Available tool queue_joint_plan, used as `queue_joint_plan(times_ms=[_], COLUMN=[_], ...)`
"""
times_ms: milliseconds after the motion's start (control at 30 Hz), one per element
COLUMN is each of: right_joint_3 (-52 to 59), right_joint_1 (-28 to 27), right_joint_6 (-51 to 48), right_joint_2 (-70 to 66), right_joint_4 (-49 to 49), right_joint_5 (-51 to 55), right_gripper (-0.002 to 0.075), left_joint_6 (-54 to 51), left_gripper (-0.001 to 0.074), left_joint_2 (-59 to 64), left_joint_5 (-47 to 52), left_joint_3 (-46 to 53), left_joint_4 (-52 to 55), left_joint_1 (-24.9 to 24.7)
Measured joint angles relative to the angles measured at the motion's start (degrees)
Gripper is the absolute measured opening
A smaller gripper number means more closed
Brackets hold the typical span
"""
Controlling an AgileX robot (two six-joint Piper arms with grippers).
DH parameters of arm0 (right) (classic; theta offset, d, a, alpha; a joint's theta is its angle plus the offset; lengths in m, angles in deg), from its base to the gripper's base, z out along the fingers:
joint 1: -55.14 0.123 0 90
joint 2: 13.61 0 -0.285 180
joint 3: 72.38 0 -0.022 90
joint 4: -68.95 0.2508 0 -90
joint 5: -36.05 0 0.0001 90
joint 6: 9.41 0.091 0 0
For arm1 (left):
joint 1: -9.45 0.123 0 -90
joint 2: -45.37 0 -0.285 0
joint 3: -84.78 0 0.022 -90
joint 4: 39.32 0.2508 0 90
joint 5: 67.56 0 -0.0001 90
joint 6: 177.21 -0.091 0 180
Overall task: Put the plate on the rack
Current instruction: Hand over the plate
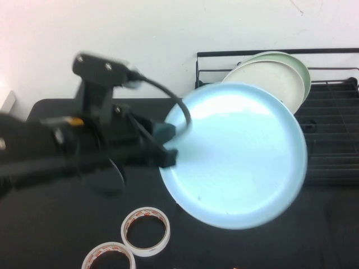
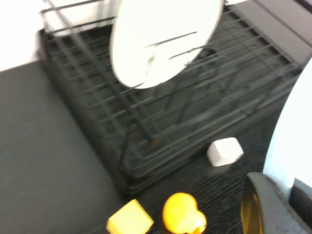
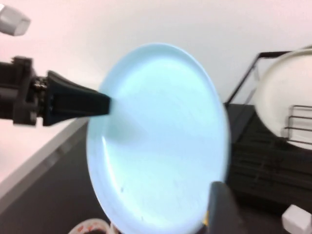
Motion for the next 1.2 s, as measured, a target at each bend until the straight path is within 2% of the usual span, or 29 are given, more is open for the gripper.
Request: queue_joint_plan(times_ms=[100,200,500,800,933,1167,1200], right_joint_3=[-6.3,-12.3,-23.8,-24.4,-24.4,-24.7,-24.7], right_joint_1=[0.0,0.0,0.1,0.3,2.1,5.7,5.7], right_joint_6=[-4.7,-9.3,-19.1,-20.3,-22.1,-22.9,-22.8], right_joint_2=[-8.3,-15.7,-31.7,-38.9,-39.8,-40.0,-40.0], right_joint_4=[0.3,0.3,3.8,2.9,2.5,0.9,0.5], right_joint_5=[3.9,7.3,20.9,23.5,24.7,22.6,21.7], right_gripper=[0.0411,0.044,0.0451,0.0445,0.0389,0.0146,0.0141], left_joint_6=[-0.6,-0.8,-1.6,-1.7,-1.7,-1.9,-2.0], left_gripper=[0.0004,0.0004,0.0004,0.0004,0.0004,0.0006,0.0006], left_joint_2=[-2.1,-3.7,-4.7,-4.7,-4.7,-4.7,-4.7], left_joint_5=[-3.9,-7.3,-11.4,-12.7,-12.7,-12.6,-12.6], left_joint_3=[2.8,4.6,5.3,5.3,5.3,5.3,5.3], left_joint_4=[-0.5,-0.8,-1.6,-2.1,-2.1,-2.1,-2.1], left_joint_1=[-4.1,-7.7,-15.1,-16.3,-16.3,-16.3,-16.3])
